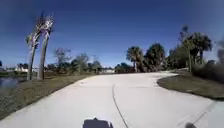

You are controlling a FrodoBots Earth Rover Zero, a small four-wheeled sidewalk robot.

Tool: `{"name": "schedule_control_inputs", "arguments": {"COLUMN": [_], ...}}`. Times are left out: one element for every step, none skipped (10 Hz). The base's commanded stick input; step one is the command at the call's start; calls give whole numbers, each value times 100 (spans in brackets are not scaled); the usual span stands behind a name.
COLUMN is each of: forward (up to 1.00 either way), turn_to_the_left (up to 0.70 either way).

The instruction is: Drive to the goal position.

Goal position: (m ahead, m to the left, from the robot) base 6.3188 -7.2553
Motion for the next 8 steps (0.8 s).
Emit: {"name": "schedule_control_inputs", "arguments": {"forward": [100,100,100,100,100,100,100,100], "turn_to_the_left": [0,0,0,0,0,-6,-13,-21]}}
